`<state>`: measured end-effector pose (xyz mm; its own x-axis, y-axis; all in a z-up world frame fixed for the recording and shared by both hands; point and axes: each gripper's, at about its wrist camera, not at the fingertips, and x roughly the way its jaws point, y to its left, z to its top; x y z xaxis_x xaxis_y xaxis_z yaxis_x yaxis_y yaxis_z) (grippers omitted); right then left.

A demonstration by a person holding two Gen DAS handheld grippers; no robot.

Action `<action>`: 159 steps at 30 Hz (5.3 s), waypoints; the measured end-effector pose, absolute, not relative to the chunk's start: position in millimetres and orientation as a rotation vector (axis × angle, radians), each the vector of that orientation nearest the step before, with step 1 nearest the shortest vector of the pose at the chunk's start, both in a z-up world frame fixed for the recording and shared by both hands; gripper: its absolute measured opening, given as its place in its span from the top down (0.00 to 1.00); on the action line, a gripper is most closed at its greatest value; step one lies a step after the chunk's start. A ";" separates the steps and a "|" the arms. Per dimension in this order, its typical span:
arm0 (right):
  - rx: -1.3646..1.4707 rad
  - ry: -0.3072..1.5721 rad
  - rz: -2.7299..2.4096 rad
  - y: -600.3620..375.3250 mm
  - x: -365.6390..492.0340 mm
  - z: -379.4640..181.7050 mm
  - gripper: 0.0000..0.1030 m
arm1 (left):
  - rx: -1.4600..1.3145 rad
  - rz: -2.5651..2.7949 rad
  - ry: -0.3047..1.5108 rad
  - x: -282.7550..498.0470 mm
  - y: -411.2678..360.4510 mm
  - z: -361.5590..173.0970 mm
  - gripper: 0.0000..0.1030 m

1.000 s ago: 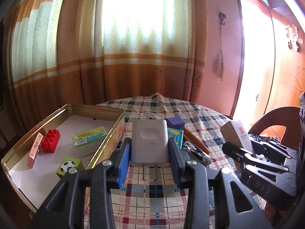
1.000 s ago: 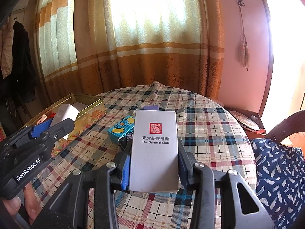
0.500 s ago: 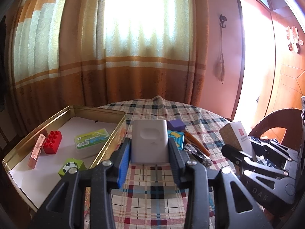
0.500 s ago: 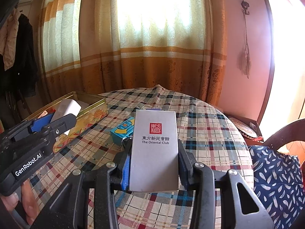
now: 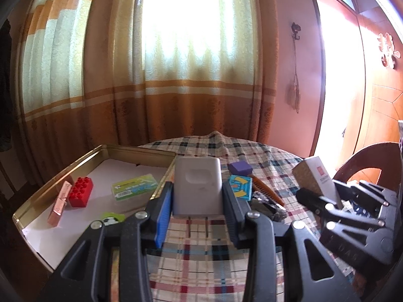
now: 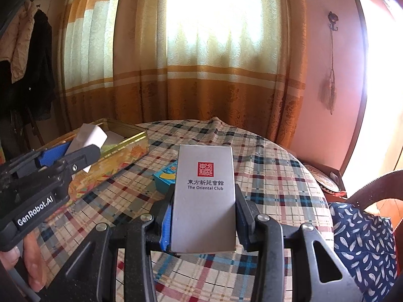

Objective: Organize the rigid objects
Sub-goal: 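Carry the plug and card box over the tray and release both, then move the left gripper to the blue toy block while the right gripper grasps the dark bracelet, then close the left gripper on the blue toy block while the right gripper lifts the bracelet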

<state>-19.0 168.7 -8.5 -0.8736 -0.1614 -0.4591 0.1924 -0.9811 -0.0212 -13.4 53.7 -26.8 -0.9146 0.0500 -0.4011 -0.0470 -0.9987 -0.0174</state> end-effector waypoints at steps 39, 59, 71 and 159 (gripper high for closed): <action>0.920 0.139 -2.474 -28.0 -146.5 -1.7 0.39 | -1.101 3.266 -0.238 -70.2 -121.2 -27.8 0.32; 1.030 0.121 -2.682 146.5 -93.6 -27.8 0.29 | -0.996 3.019 -0.143 -63.4 5.8 -22.4 0.04; 1.158 0.161 -2.610 136.3 -108.2 -49.3 0.45 | -1.077 3.003 -0.070 -86.6 29.2 -38.2 0.04; 1.056 0.005 -2.891 187.8 -104.8 -32.3 0.56 | -1.049 2.827 0.161 -126.5 101.1 -70.2 0.60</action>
